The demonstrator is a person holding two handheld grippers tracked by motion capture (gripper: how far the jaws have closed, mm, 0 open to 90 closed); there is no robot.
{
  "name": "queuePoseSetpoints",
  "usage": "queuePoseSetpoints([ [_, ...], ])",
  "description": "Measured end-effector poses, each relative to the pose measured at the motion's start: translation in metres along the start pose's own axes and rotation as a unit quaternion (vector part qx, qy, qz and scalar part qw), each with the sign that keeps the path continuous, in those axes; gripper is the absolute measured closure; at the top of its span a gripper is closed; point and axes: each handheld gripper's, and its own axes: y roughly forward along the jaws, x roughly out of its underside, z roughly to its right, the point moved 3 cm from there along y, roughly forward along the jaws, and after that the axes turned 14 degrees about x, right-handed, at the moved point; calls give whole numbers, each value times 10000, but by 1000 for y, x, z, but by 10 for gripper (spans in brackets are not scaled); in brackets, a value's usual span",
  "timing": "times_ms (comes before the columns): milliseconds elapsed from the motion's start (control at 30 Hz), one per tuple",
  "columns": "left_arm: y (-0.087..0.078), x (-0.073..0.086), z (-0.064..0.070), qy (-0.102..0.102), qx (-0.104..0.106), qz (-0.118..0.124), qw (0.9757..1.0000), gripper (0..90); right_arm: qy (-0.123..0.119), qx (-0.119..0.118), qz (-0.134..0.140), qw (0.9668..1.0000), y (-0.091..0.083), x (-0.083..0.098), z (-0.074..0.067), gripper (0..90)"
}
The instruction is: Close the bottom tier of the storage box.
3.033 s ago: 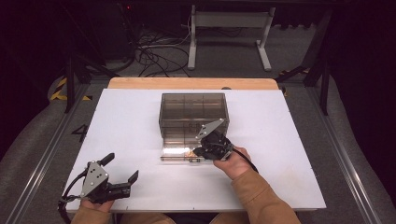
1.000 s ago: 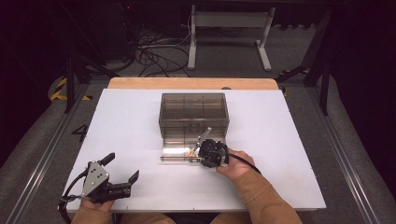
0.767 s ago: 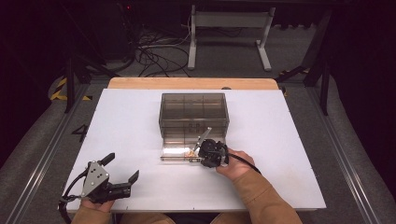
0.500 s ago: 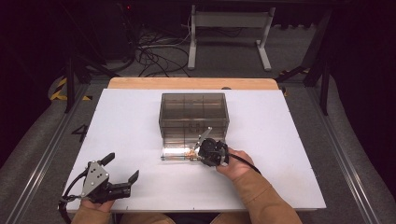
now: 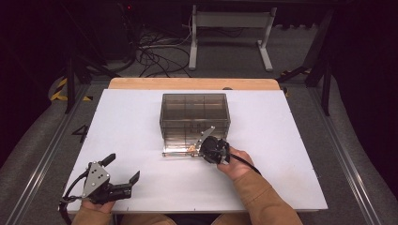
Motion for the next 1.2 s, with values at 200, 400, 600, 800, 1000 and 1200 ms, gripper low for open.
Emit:
queuePoseSetpoints([
  [200, 0, 0, 0, -1, -2, -4, 10000, 29, 153, 153, 116, 9997, 3, -1, 4, 900],
  [400, 1, 0, 0, 11, -11, -6, 10000, 29, 323, 292, 253, 9987, 6, -3, 8, 900],
  [600, 1, 0, 0, 11, -9, -20, 10000, 29, 415, 428, 341, 9976, 10, -6, 10, 900],
  [800, 1, 0, 0, 7, -5, -25, 10000, 30, 474, 543, 398, 9966, 14, -7, 12, 900],
  [1000, 1, 0, 0, 9, -14, -21, 10000, 30, 551, 689, 503, 9948, 16, -8, 14, 900],
  [1200, 1, 0, 0, 1, -8, -33, 10000, 30, 617, 774, 614, 9932, 18, -10, 16, 900],
])
